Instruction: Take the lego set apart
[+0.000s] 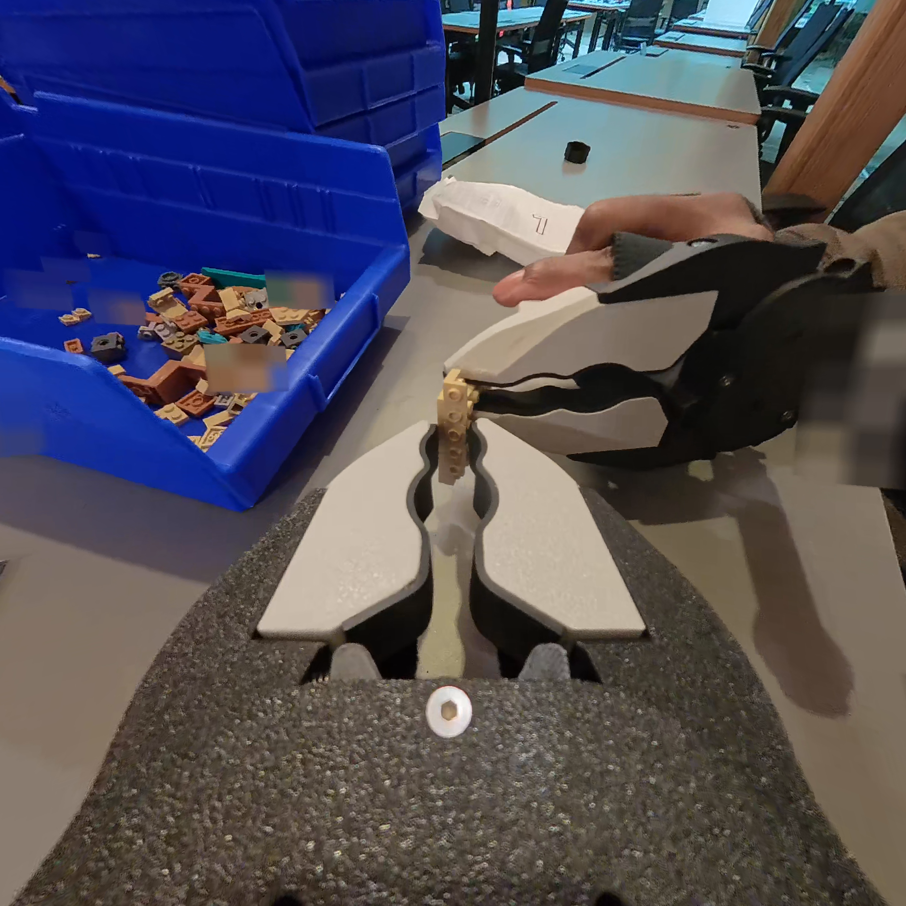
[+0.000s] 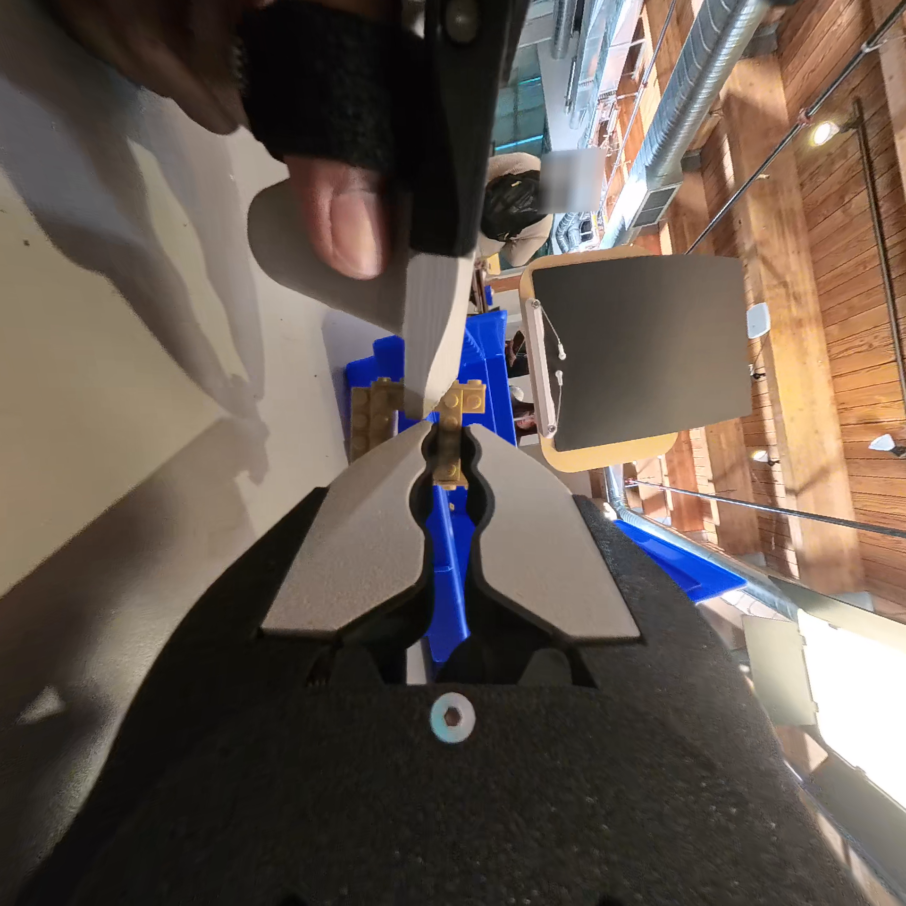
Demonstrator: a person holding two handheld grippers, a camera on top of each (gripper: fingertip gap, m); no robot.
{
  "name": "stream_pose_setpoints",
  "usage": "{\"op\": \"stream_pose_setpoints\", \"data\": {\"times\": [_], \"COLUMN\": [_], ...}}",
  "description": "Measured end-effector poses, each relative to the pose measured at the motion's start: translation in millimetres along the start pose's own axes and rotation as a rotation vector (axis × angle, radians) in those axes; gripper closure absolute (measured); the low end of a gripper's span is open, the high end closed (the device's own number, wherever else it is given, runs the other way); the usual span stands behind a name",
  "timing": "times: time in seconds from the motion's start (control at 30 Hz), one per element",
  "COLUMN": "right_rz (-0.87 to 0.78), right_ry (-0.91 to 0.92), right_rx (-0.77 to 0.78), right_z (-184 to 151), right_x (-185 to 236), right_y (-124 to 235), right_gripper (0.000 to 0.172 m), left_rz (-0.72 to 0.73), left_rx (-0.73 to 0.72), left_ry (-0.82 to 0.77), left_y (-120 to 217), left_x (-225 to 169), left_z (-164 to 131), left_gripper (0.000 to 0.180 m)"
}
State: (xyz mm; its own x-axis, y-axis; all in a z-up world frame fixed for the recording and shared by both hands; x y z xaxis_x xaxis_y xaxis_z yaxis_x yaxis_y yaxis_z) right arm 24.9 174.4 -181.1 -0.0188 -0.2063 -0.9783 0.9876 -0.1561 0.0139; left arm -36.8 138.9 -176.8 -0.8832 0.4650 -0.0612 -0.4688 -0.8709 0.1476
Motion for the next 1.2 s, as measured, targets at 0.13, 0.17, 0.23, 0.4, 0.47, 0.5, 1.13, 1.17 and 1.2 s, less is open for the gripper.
{"op": "stream_pose_setpoints", "data": {"times": [0.13,0.17,0.23,0.4,0.47,0.5,1.13,1.17,1.2], "right_rz": [-0.009,-0.007,0.001,0.066,0.074,0.073,0.142,0.149,0.16], "right_ry": [0.0,-0.014,-0.011,0.039,0.033,0.03,0.093,0.099,0.105], "right_rx": [-0.009,-0.023,-0.05,-0.072,-0.074,-0.077,-0.101,-0.103,-0.104], "right_z": [2,3,6,7,8,8,12,12,12], "right_x": [0,-1,-1,13,15,15,29,31,33], "right_y": [1,2,4,5,5,5,5,5,5], "right_gripper": [0.163,0.163,0.163,0.164,0.164,0.164,0.163,0.163,0.163], "left_rz": [-0.02,-0.048,-0.13,-0.121,-0.123,-0.121,-0.211,-0.21,-0.206], "left_rx": [-0.01,-0.016,-0.013,-0.067,-0.044,-0.026,0.097,0.112,0.133], "left_ry": [0.033,0.031,0.058,0.0,-0.03,-0.041,-0.011,-0.026,-0.046], "left_y": [1,2,5,10,11,10,6,6,6], "left_x": [1,0,-1,1,1,1,-1,-1,-1], "left_z": [1,1,1,13,13,11,-7,-9,-11], "left_gripper": [0.169,0.169,0.169,0.162,0.163,0.163,0.174,0.174,0.174]}}
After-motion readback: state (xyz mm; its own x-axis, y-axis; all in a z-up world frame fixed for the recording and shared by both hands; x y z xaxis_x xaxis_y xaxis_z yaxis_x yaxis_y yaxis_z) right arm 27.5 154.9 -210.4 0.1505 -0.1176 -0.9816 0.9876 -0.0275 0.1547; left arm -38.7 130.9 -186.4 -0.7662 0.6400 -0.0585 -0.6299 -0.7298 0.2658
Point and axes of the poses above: each gripper's, where its closed fingertips meet, y back along the fingers, z out of its top, x = y × z across the jaws, the point moved 5 cm from there along y, back along the fingers, and after that the axes turned 10 degrees about -x, right-handed, at the moved point
